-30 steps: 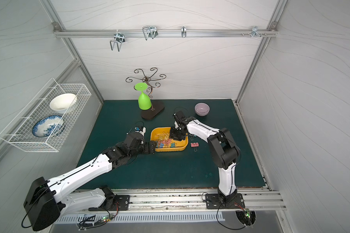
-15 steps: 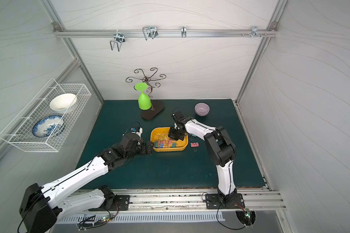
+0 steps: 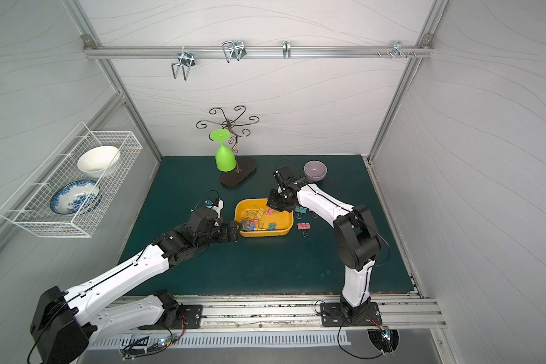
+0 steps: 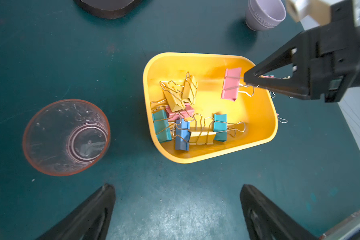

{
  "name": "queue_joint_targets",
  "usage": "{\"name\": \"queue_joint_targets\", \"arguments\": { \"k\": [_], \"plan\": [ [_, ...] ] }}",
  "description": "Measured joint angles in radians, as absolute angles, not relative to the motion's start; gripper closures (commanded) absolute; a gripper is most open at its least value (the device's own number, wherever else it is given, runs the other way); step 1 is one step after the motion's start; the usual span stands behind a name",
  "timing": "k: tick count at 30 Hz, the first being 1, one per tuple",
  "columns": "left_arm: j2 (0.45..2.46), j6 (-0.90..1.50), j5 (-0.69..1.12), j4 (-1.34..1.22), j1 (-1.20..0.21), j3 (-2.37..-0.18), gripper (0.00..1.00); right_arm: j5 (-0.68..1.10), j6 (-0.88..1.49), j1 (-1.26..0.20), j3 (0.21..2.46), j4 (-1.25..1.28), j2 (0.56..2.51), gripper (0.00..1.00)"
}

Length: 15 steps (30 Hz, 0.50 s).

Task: Take out the binder clips from the storage box
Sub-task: Pick up the binder clip from the storage box, then place the binder clip at the center of the board.

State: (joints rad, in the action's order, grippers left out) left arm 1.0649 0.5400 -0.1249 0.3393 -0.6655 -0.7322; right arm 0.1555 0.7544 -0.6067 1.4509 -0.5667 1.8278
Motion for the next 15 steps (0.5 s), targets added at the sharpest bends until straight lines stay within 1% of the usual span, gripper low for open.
{"name": "queue_joint_targets", "arguments": {
  "k": [3, 7, 10, 15],
  "plan": [
    [1.081, 0.55, -0.101, 0.324, -0.665, -0.732, 0.02, 0.12, 0.752, -0.603, 1.422, -0.57, 1.755, 1.0],
    [1.122, 0.554, -0.084, 0.311, -0.668, -0.733, 0.02, 0.068, 0.763, -0.574, 1.317, -0.57, 1.581, 1.0],
    [1.163, 0.554, -0.082, 0.309, -0.684, -0.743, 0.02, 0.039, 0.787, -0.516, 1.211, -0.559, 1.428, 1.0],
    [1.256, 0.55, -0.097, 0.305, -0.76, -0.817, 0.02, 0.004, 0.841, -0.382, 1.019, -0.549, 1.212, 1.0]
  ]
}}
